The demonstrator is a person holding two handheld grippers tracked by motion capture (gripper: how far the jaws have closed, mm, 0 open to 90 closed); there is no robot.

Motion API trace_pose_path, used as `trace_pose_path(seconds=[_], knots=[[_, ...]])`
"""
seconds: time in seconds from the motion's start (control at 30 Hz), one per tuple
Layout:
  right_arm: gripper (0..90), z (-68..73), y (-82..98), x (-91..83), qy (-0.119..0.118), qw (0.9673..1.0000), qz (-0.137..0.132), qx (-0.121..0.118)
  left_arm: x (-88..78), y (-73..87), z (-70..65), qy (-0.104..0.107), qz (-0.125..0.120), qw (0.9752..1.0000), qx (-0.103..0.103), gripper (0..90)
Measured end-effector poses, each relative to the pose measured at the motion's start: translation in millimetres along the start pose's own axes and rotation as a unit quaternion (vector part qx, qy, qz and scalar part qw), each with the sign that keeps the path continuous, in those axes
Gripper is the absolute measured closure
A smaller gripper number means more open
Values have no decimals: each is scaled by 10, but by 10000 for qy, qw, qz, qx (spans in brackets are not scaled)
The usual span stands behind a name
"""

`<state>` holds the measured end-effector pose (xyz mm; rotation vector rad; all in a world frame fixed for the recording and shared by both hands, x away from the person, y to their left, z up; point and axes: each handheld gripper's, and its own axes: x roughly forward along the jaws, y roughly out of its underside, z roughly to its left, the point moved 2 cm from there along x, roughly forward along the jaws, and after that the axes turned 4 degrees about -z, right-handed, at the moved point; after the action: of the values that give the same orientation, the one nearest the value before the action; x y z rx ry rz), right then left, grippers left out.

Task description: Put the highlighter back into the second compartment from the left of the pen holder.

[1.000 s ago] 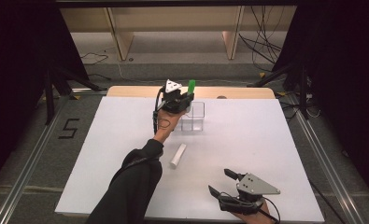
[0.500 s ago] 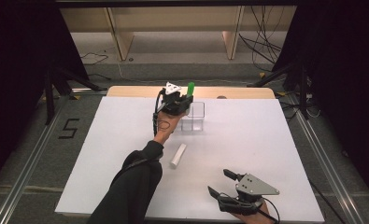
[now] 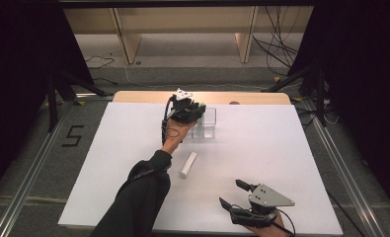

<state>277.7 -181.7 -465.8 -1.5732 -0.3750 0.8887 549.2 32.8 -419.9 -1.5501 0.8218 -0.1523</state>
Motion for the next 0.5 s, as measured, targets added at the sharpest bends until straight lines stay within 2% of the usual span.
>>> trace_pose_path(seconds=[0.07, 0.13, 0.23, 0.37, 0.43, 0.5], knots=[[245, -1, 2, 4, 7, 10000, 11, 7, -33, -41, -21, 6, 100, 9999, -37, 470], [245, 1, 3, 4, 9, 10000, 13, 7, -91, -86, -45, 69, 111, 9999, -50, 402], [245, 0, 2, 6, 11, 10000, 9, 1, -181, -141, -84, 121, 78, 9999, -62, 342], [245, 4, 3, 8, 19, 10000, 5, -14, -304, -167, -129, 198, 185, 9996, 37, 283], [245, 3, 3, 8, 20, 10000, 4, -9, -375, -172, -138, 260, 248, 9994, 6, 265], [245, 2, 3, 8, 21, 10000, 5, -8, -439, -175, -141, 192, 268, 9994, -55, 247]])
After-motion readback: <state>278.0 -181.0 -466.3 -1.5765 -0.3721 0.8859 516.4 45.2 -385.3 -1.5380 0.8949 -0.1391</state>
